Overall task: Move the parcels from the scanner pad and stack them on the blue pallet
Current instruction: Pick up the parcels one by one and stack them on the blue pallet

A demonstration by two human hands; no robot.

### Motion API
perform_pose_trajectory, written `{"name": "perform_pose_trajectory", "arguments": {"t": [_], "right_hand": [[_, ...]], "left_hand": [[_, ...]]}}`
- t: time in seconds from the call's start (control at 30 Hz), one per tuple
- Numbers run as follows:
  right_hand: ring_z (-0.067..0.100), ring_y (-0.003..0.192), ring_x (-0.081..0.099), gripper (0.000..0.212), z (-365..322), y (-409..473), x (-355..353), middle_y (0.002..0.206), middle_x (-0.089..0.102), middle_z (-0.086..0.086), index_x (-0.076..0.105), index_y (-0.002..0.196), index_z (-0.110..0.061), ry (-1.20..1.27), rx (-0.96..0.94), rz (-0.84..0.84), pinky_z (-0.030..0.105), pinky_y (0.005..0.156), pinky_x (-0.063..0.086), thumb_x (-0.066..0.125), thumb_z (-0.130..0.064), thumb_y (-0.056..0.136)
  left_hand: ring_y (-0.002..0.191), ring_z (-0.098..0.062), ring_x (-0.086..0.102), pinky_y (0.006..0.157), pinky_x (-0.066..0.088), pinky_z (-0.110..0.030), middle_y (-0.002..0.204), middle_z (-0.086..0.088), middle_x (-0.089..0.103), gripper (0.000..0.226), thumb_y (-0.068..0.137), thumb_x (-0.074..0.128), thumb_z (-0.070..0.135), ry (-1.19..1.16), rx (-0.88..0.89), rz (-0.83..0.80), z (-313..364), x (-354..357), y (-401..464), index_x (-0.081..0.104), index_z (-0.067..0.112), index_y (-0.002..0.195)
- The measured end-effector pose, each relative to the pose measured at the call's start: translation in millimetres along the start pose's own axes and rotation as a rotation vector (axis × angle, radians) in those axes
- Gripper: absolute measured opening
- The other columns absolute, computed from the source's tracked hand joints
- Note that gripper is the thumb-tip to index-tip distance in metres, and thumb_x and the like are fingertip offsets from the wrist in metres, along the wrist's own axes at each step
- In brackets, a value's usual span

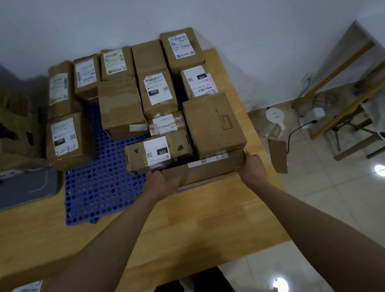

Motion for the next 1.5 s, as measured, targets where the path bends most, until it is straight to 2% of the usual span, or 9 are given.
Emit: {"name": "perform_pose_trajectory", "arguments": {"t": [0.2,0.33,0.57,0.83,0.93,1.13,1.23,1.33,1.5], "right_hand": [[0.034,0.115,0.052,0.040,0.4,-7.3,1.4,0.128,0.049,0.017,0.047,0.131,-0.002,0.002,0.015,0.019,0.041,0.095,0.044,0.060,-0.015,0.095],[0.034,0.115,0.052,0.043,-2.0,-12.7,3.2,0.129,0.048,0.018,0.045,0.133,-0.001,0.001,0.023,0.006,0.041,0.093,0.045,0.059,-0.012,0.094],[0.033,0.114,0.052,0.041,-12.7,-20.1,11.8,0.126,0.051,0.017,0.048,0.132,-0.002,0.028,-0.002,0.008,0.040,0.091,0.045,0.054,-0.003,0.091],[0.033,0.116,0.055,0.046,-52.6,-34.1,45.9,0.127,0.056,0.018,0.050,0.127,-0.002,0.190,0.053,-0.064,0.044,0.098,0.049,0.067,-0.003,0.084],[0.033,0.117,0.054,0.048,-72.3,-40.4,68.5,0.126,0.055,0.018,0.052,0.125,-0.002,0.273,0.087,-0.118,0.043,0.097,0.050,0.073,-0.005,0.082],[0.029,0.108,0.060,0.041,-84.1,-33.0,78.2,0.122,0.061,0.016,0.061,0.122,-0.002,0.408,0.198,-0.111,0.033,0.084,0.053,0.074,-0.004,0.083],[0.030,0.103,0.061,0.029,-81.6,-25.4,73.8,0.113,0.062,0.018,0.062,0.110,0.001,0.412,0.256,-0.076,0.034,0.079,0.053,0.073,-0.003,0.083],[0.028,0.092,0.058,0.018,-83.3,-23.5,74.2,0.102,0.059,0.015,0.056,0.093,-0.001,0.414,0.283,-0.057,0.033,0.074,0.050,0.071,-0.003,0.085],[0.025,0.085,0.054,0.020,-80.9,-23.9,81.2,0.094,0.056,0.013,0.050,0.082,-0.006,0.418,0.268,-0.071,0.036,0.075,0.052,0.069,-0.003,0.086]], "left_hand": [[0.119,-0.028,0.050,0.086,0.047,-0.034,0.132,-0.016,0.048,0.059,0.079,0.078,0.026,-0.020,0.022,-0.026,-2.0,-1.0,-5.2,0.050,0.000,0.124],[0.130,-0.028,0.042,0.099,0.043,-0.034,0.146,-0.013,0.039,0.089,0.076,0.080,0.024,-0.046,0.072,-0.008,-4.8,-2.1,-10.1,0.031,0.003,0.147],[0.115,-0.027,0.051,0.096,0.048,-0.039,0.132,-0.013,0.048,0.069,0.076,0.081,0.023,-0.071,0.039,-0.040,-21.6,-2.9,-13.0,0.044,0.003,0.130],[0.127,-0.032,0.046,0.089,0.047,-0.036,0.152,-0.025,0.026,0.101,0.079,0.078,0.024,0.029,-0.118,0.015,-69.3,-30.5,-20.6,0.012,-0.003,0.150],[0.142,-0.032,0.027,0.102,0.040,-0.035,0.159,-0.020,0.009,0.106,0.078,0.079,0.024,0.047,-0.195,0.074,-97.9,-45.9,-22.1,0.008,-0.003,0.151],[0.139,-0.029,0.029,0.101,0.040,-0.034,0.155,-0.017,0.015,0.091,0.079,0.077,0.026,-0.010,-0.175,0.094,-111.7,-51.7,-17.5,0.023,0.000,0.148],[0.142,-0.030,0.023,0.105,0.039,-0.036,0.155,-0.016,0.010,0.090,0.080,0.076,0.022,-0.049,-0.127,0.070,-105.0,-46.8,-14.0,0.022,0.002,0.149],[0.134,-0.033,0.034,0.098,0.041,-0.034,0.153,-0.016,0.009,0.100,0.077,0.078,0.019,-0.094,-0.117,0.077,-104.1,-43.9,-11.6,0.013,0.006,0.152],[0.130,-0.034,0.036,0.093,0.042,-0.033,0.152,-0.014,0.009,0.107,0.075,0.080,0.011,-0.165,-0.086,0.085,-108.9,-43.3,-5.3,0.007,0.011,0.154]]}}
Point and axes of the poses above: each hand's wrist, its own y-axis towards the middle knuckle, its own x-axis out of the palm, z = x × y, the point moved 5 cm from there along y, towards the middle knuckle
